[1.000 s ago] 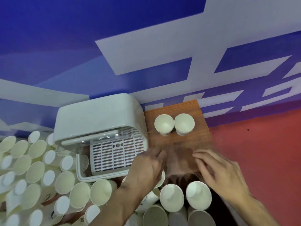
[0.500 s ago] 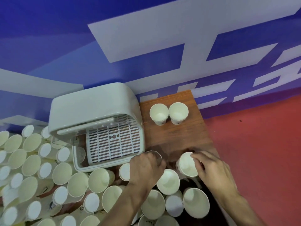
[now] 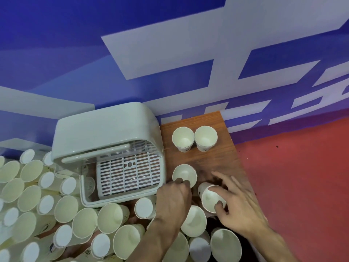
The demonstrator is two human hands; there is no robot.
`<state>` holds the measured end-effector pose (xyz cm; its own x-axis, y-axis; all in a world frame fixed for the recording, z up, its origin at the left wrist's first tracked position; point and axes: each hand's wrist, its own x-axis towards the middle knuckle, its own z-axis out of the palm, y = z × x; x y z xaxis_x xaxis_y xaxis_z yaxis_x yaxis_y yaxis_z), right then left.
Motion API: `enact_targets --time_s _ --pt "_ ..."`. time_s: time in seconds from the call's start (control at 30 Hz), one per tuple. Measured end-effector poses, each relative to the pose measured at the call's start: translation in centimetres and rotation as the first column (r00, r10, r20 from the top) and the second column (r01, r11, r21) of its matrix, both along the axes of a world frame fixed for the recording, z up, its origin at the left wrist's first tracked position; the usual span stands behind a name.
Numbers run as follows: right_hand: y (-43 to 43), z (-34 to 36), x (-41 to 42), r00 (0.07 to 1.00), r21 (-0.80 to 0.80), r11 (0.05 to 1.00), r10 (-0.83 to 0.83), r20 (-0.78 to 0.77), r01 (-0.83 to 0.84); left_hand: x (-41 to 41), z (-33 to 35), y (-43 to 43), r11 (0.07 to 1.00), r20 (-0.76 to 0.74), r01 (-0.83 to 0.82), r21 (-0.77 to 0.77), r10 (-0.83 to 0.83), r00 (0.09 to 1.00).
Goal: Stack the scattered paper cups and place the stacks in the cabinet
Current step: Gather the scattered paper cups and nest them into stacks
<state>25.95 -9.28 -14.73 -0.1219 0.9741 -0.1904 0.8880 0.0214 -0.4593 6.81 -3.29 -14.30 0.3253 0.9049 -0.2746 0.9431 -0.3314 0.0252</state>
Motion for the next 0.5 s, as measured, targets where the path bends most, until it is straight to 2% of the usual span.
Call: enact_targets --time_s 0.3,0.4,0.5 --pt "0.8 -0.1 1.3 0.983 -0.154 0.972 0.166 -0.072 -0.176 -0.5 0.5 0.6 0.999 0.074 0.009 0.037 -0.012 0.997" --pt "1.4 -0.3 1.5 0.983 -0.086 0.979 0.185 -0.003 -0.185 -0.3 0.8 0.7 0.999 0.091 0.009 0.051 -0.014 0.996" --pt "1.5 -0.7 1.8 0.973 0.072 0.971 0.231 -0.008 -0.229 -0.3 1.3 0.5 0.999 0.116 0.008 0.044 -0.013 0.993"
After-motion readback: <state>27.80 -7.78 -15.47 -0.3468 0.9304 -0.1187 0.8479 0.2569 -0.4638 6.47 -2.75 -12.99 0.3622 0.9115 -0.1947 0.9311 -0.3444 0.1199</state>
